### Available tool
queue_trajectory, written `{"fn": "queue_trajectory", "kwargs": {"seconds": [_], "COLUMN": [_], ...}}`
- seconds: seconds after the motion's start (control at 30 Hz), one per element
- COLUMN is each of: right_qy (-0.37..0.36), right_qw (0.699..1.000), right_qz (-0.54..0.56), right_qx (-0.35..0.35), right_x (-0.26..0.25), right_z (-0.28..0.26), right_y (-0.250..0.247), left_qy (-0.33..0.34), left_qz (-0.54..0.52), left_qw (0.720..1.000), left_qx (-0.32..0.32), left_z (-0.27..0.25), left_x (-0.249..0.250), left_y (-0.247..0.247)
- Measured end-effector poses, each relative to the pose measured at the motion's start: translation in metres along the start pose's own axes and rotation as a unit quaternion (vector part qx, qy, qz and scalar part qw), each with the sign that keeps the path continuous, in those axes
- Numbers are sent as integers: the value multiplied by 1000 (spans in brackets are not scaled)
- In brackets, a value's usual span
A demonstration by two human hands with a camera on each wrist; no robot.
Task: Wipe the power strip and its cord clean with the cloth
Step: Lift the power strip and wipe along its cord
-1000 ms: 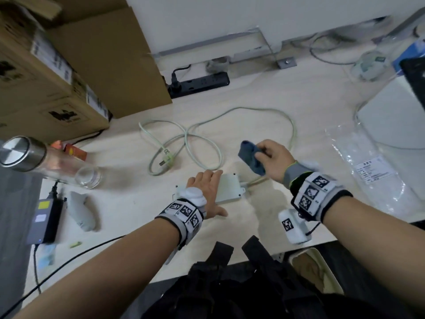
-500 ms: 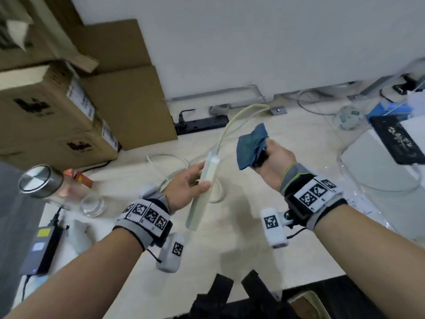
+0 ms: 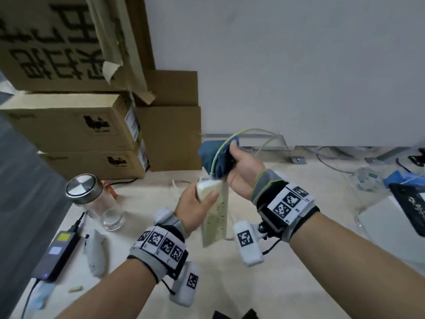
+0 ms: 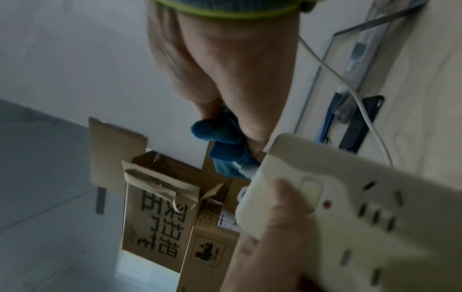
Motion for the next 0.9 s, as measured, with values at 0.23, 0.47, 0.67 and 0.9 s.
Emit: {"fn": "queue_trajectory", "kwargs": {"seconds": [0.23, 0.47, 0.67, 0.9], "right_qy": [-6, -64, -53, -2], "right_qw": [996, 950, 969, 979], "right_qz": [-43, -305, -219, -127], "right_qx": [-80, 18, 100, 160], "right_x": [1, 6, 2, -21], "right_z": [-8, 2, 10, 24], "right_y": [23, 35, 30, 14], "left_qy": [-15, 31, 62, 128], "left_qz": [-29, 16, 53, 115], "left_qw": [999, 999, 985, 978], "left_qx": [14, 16, 150, 121], "left_z": [5, 8, 11, 7], "left_x": [17, 31, 27, 23], "left_y": [-16, -5, -4, -9]}}
Point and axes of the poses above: each hand's wrist, its own z-axis towards the middle knuckle, its own y-axis out of the palm, x = y × z, the point moved 4 cm from there along z, towards the middle knuckle, and after that the axes turned 3 degrees about -z, right-handed, at the moved point
